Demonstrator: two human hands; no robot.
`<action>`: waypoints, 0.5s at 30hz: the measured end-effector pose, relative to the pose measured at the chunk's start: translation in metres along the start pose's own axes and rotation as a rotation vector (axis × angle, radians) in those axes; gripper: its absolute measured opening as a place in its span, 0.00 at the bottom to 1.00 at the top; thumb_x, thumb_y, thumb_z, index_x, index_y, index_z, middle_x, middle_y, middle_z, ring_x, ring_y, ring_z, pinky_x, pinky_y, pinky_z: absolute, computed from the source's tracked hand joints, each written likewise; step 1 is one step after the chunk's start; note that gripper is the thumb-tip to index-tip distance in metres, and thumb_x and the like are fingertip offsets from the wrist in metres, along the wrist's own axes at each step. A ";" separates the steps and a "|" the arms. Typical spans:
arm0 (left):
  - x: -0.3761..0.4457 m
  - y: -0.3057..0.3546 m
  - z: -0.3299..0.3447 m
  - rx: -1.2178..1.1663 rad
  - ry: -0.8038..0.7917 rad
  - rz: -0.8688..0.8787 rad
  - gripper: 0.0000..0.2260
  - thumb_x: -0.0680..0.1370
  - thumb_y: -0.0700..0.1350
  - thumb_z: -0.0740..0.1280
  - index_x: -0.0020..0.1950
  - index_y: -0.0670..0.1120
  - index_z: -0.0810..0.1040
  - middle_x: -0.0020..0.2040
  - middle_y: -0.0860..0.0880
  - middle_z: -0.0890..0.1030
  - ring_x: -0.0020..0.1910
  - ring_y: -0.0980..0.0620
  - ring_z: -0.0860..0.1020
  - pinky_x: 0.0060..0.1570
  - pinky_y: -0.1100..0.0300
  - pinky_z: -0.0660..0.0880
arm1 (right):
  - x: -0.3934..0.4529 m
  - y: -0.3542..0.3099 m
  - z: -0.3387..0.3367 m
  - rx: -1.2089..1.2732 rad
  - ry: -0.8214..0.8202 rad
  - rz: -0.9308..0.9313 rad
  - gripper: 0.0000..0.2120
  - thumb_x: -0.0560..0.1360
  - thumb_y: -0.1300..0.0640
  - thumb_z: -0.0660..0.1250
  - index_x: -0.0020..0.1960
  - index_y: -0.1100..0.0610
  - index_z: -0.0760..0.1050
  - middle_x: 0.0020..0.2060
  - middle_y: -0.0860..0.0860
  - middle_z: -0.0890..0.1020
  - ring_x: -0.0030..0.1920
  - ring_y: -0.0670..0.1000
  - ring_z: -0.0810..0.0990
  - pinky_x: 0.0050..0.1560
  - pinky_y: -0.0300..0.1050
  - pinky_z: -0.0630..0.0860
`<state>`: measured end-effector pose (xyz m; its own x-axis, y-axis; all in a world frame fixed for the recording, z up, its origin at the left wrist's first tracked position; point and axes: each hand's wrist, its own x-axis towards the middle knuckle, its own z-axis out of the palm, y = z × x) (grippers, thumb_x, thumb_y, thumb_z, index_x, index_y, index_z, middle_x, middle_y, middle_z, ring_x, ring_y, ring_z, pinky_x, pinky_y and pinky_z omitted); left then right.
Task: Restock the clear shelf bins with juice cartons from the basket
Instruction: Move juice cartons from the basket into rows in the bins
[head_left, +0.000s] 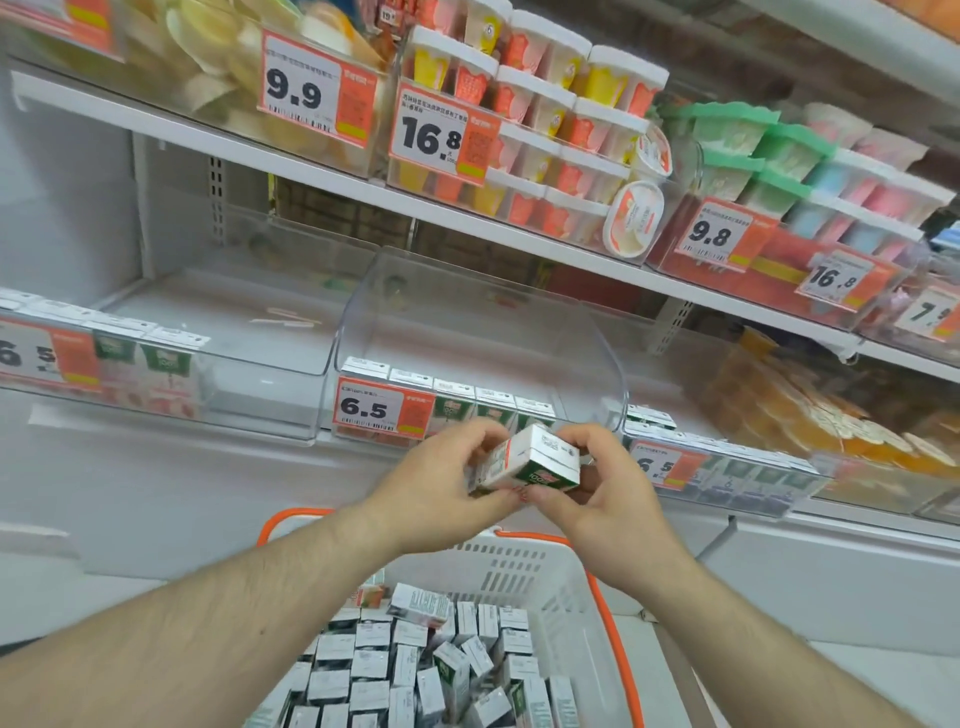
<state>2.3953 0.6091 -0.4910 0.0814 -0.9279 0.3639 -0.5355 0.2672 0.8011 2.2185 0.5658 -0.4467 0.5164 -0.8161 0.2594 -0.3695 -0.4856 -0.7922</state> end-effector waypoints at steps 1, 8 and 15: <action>0.001 0.001 0.003 0.054 0.020 0.021 0.19 0.71 0.53 0.75 0.59 0.52 0.76 0.52 0.57 0.79 0.52 0.59 0.75 0.52 0.59 0.73 | 0.000 0.001 -0.001 0.000 0.003 0.000 0.19 0.71 0.68 0.74 0.50 0.45 0.74 0.43 0.44 0.82 0.45 0.54 0.82 0.44 0.47 0.81; 0.006 0.006 0.011 0.195 0.152 0.080 0.14 0.73 0.49 0.74 0.57 0.50 0.78 0.50 0.57 0.75 0.51 0.55 0.73 0.51 0.55 0.71 | 0.001 -0.001 0.005 -0.142 0.157 -0.084 0.14 0.69 0.48 0.71 0.53 0.38 0.74 0.51 0.38 0.77 0.54 0.40 0.77 0.56 0.39 0.73; 0.017 0.007 0.001 0.703 0.135 0.013 0.32 0.78 0.58 0.63 0.78 0.52 0.56 0.77 0.52 0.58 0.78 0.48 0.51 0.74 0.47 0.45 | 0.052 -0.008 -0.028 -0.429 0.378 -0.091 0.16 0.76 0.57 0.68 0.64 0.56 0.78 0.55 0.48 0.77 0.53 0.42 0.73 0.53 0.29 0.63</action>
<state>2.3918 0.5950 -0.4796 0.1501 -0.8732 0.4636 -0.9485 0.0052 0.3168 2.2267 0.5187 -0.4115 0.2780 -0.7818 0.5581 -0.6570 -0.5786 -0.4833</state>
